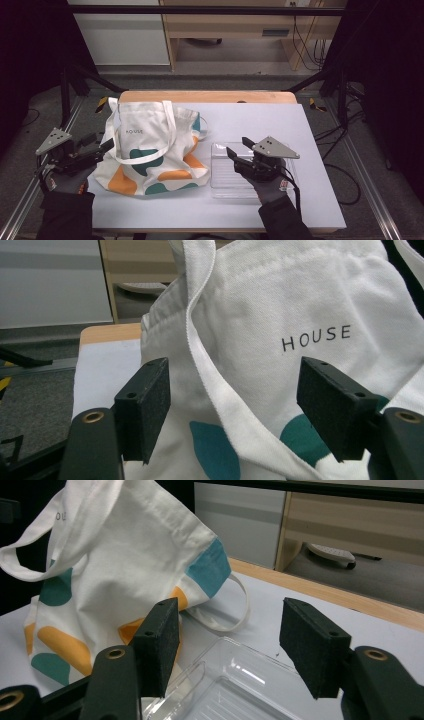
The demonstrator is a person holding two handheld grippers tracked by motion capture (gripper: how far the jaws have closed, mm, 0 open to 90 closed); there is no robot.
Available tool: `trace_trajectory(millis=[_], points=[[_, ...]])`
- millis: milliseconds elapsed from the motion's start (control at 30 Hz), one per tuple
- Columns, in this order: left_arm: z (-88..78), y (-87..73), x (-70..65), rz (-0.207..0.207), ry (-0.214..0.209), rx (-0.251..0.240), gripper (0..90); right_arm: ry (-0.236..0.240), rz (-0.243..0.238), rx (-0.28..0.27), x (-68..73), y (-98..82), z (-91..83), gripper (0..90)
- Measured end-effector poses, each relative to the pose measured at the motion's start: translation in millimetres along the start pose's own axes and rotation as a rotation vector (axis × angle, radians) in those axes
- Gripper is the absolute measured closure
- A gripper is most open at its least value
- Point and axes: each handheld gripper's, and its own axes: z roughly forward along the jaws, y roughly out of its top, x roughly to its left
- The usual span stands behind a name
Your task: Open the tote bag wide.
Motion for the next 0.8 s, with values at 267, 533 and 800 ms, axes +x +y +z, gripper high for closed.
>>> trace_trajectory(millis=[267,533,800], points=[[10.3,-8.6,3.2,-0.007,0.02,0.036,31.7,0.025,-0.004,-0.006,13.5,6.9,13.2,42.1],[13.1,-16.2,7.7,-0.023,0.006,0.065,39.5,0.066,-0.016,-0.002,30.0,14.0,30.7,44.7],[13.5,-19.3,7.9,-0.022,0.002,0.091,52.1,0.119,-0.032,-0.005,51.3,23.7,50.3,48.6]])
